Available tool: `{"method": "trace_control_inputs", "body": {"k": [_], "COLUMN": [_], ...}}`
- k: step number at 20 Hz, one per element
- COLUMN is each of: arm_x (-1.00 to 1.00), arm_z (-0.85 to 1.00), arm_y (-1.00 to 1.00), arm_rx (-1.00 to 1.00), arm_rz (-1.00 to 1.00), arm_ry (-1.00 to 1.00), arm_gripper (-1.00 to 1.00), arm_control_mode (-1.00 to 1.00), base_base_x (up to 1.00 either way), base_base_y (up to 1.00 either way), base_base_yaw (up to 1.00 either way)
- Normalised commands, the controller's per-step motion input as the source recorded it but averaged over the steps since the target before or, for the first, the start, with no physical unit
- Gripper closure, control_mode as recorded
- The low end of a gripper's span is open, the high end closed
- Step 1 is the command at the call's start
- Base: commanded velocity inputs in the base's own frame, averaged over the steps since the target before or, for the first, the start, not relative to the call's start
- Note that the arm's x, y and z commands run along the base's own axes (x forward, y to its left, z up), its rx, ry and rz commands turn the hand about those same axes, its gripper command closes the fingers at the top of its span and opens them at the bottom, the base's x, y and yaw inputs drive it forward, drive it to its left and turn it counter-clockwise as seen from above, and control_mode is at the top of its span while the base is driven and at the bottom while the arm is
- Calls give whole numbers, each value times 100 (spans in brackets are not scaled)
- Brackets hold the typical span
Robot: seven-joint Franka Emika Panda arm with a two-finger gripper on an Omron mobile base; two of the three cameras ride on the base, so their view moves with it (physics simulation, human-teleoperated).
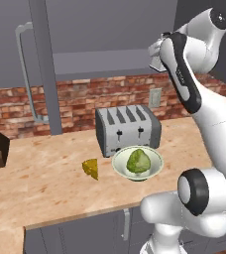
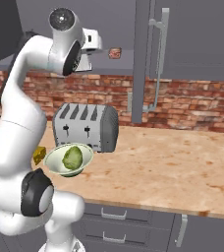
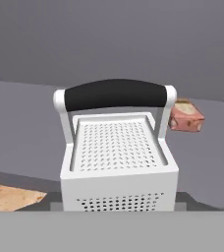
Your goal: Pick the cheese from the fridge and the cheese grater from the cabinet and place them next to the salad bowl.
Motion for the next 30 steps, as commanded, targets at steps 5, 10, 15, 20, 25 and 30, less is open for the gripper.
{"method": "trace_control_inputs", "body": {"k": [5, 10, 15, 20, 25, 30], "arm_x": [-72, -61, -49, -46, -47, -48], "arm_z": [-5, -16, -32, -48, -61, -73], "arm_y": [42, 46, 49, 48, 41, 46], "arm_rx": [0, 0, 3, 3, 10, 9], "arm_rz": [-11, -6, 0, 0, 0, -5], "arm_ry": [14, 26, 23, 10, -1, -6], "arm_gripper": [100, 100, 100, 100, 100, 100], "arm_control_mode": [-100, -100, -100, -100, -100, -100], "base_base_x": [0, 0, 0, 0, 0, 0], "base_base_y": [0, 0, 0, 0, 0, 0], "base_base_yaw": [0, 0, 0, 0, 0, 0]}}
